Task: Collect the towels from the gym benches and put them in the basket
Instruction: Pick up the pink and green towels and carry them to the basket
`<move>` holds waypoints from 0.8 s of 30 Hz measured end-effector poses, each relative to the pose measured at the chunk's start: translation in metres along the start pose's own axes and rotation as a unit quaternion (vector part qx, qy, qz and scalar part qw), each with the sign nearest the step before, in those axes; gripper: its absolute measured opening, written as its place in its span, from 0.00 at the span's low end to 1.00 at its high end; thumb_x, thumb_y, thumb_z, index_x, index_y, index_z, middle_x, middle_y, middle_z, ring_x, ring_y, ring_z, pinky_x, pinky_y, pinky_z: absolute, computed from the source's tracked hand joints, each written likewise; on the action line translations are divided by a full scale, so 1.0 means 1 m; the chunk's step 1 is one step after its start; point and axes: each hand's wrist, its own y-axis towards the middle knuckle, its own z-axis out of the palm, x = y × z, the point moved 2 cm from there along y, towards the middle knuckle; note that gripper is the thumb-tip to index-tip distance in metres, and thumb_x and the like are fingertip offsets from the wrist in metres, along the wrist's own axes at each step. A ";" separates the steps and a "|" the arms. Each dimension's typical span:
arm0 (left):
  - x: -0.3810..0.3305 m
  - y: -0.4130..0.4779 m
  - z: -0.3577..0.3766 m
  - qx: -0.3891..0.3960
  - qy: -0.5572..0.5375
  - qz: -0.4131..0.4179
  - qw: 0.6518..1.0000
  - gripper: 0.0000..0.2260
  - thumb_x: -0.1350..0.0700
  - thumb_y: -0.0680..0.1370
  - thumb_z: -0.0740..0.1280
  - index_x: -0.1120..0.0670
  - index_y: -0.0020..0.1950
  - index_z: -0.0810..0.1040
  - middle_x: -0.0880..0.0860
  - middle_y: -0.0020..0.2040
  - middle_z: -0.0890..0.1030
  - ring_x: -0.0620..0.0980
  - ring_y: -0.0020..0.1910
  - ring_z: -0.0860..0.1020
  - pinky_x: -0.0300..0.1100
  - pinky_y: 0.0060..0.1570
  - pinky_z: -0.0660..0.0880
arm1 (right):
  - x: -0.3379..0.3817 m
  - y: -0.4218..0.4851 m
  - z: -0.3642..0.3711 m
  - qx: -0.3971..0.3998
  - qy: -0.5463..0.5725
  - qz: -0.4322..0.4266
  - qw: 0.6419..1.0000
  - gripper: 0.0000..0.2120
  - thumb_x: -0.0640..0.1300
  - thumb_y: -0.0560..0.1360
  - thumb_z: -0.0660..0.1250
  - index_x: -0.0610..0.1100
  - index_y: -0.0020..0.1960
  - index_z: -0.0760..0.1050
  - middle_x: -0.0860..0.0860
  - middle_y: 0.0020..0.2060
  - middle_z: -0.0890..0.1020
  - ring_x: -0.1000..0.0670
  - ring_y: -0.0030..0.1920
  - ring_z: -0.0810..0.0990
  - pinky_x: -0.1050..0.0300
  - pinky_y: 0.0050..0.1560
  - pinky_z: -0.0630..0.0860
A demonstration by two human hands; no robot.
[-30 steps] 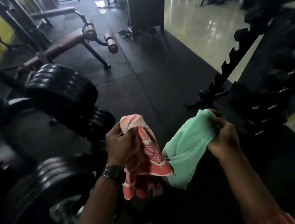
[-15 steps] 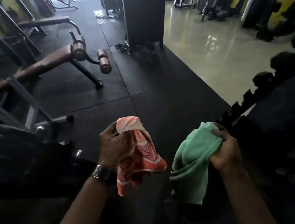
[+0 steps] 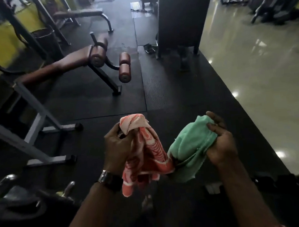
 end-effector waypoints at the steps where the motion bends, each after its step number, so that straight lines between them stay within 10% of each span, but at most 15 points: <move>1: 0.006 0.017 0.008 -0.009 -0.012 -0.014 1.000 0.13 0.55 0.71 0.75 0.54 0.54 0.83 0.58 0.51 0.86 0.60 0.54 0.83 0.63 0.58 0.78 | 0.000 0.023 0.004 0.002 -0.011 -0.001 1.000 0.16 0.33 0.79 0.55 0.47 0.52 0.79 0.45 0.49 0.85 0.48 0.49 0.85 0.53 0.51 0.82; 16: 0.022 0.430 0.165 -0.011 -0.030 -0.069 0.997 0.10 0.62 0.73 0.74 0.49 0.50 0.81 0.55 0.50 0.86 0.54 0.52 0.84 0.51 0.55 0.81 | 0.043 0.423 0.113 -0.068 -0.032 -0.012 0.997 0.17 0.31 0.77 0.54 0.45 0.40 0.76 0.46 0.42 0.82 0.45 0.46 0.81 0.49 0.57 0.75; 24: 0.034 0.637 0.251 -0.022 0.012 -0.053 0.998 0.12 0.64 0.74 0.73 0.58 0.57 0.81 0.58 0.52 0.85 0.56 0.53 0.84 0.51 0.57 0.80 | 0.051 0.645 0.131 -0.106 0.064 0.072 0.990 0.12 0.34 0.68 0.58 0.47 0.36 0.76 0.49 0.36 0.84 0.48 0.37 0.85 0.55 0.40 0.81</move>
